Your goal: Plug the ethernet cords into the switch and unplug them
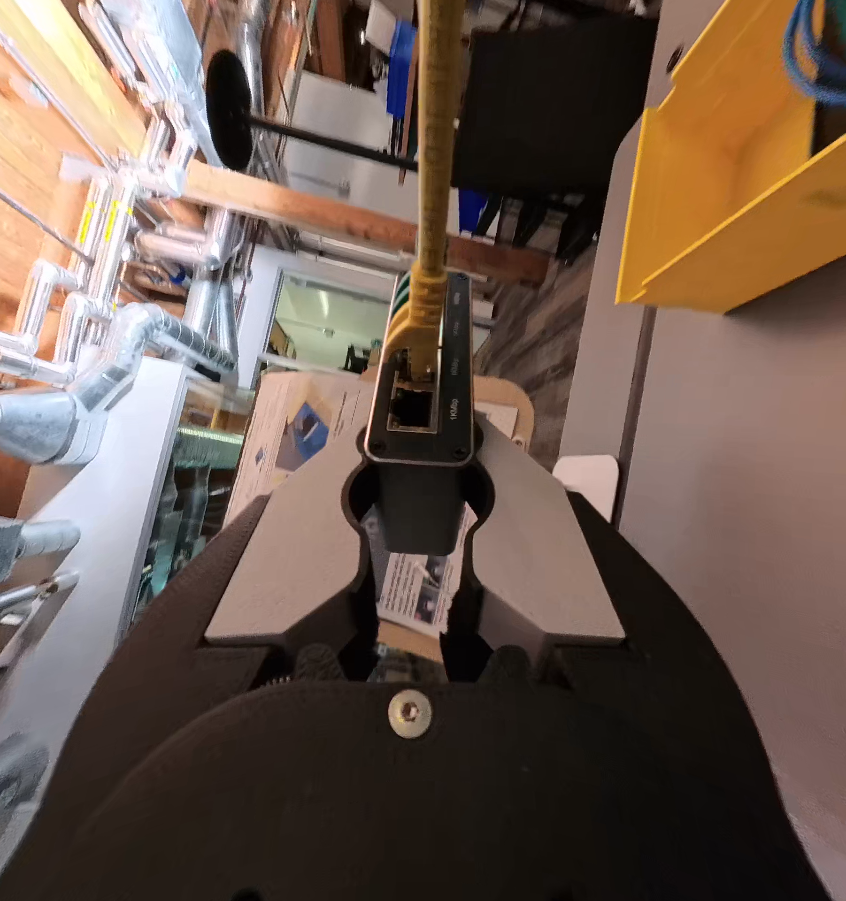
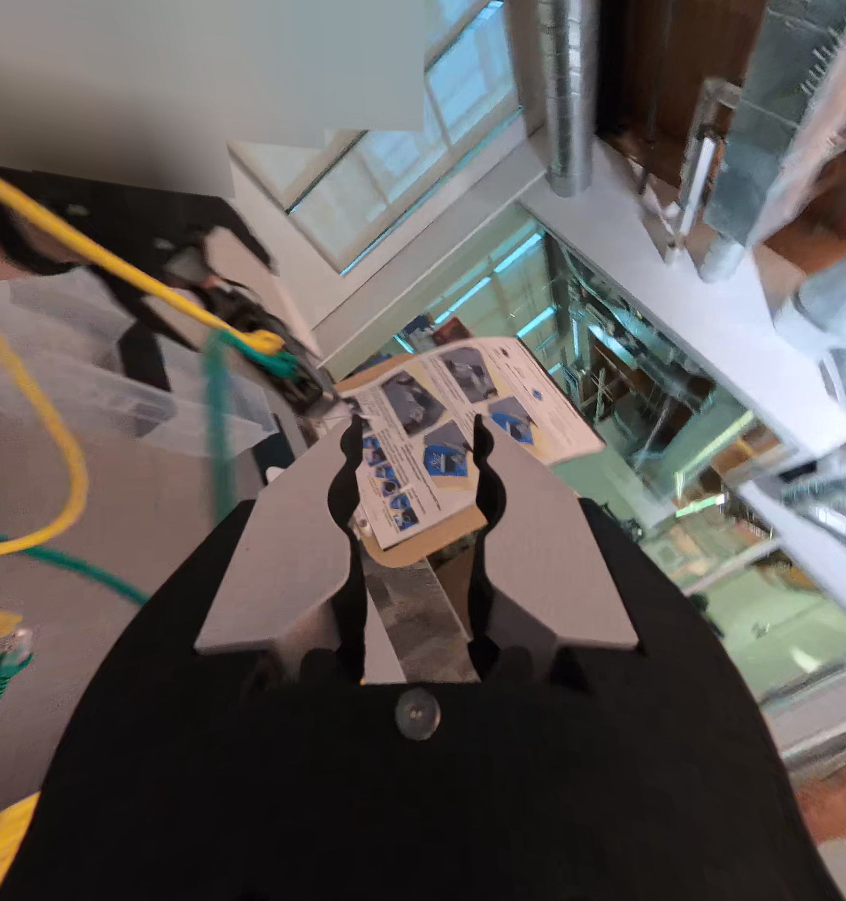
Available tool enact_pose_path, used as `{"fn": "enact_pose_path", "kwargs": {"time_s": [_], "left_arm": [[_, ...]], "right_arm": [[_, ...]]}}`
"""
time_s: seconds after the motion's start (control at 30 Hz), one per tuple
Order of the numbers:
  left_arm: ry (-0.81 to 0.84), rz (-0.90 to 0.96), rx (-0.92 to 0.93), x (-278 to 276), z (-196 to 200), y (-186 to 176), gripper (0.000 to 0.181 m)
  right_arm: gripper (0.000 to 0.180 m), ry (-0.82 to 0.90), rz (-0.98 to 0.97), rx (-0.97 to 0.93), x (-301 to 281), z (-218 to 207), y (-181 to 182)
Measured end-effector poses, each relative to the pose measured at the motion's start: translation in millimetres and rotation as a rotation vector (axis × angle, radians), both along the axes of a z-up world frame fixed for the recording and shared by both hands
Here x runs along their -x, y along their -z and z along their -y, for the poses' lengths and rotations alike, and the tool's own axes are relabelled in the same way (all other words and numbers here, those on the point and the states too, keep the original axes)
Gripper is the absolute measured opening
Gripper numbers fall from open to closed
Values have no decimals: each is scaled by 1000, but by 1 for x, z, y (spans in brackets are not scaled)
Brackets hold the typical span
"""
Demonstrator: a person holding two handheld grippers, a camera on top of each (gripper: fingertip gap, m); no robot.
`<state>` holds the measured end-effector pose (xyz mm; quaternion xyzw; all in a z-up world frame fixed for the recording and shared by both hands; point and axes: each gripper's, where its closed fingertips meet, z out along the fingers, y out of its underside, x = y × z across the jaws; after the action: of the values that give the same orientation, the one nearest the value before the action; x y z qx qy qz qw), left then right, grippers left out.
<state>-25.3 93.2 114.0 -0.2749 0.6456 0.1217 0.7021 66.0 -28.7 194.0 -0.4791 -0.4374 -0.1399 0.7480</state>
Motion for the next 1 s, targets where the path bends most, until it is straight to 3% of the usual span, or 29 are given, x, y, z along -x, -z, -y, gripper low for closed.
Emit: {"fn": "enact_pose_path", "kwargs": {"time_s": [0.13,0.37,0.53,1.0], "left_arm": [[-71,-13,5,6,-13,2,33],[-70,-37,28,0,-4,5,33],[-65,-77,11,-8,5,11,32],[-78,-118,-21,-17,13,18,32]], "right_arm": [[47,-105,227,38,81,36,18],[50,244,530,87,87,-16,58],[34,240,585,67,101,-41,69],[27,283,622,134,91,-50,82]]}}
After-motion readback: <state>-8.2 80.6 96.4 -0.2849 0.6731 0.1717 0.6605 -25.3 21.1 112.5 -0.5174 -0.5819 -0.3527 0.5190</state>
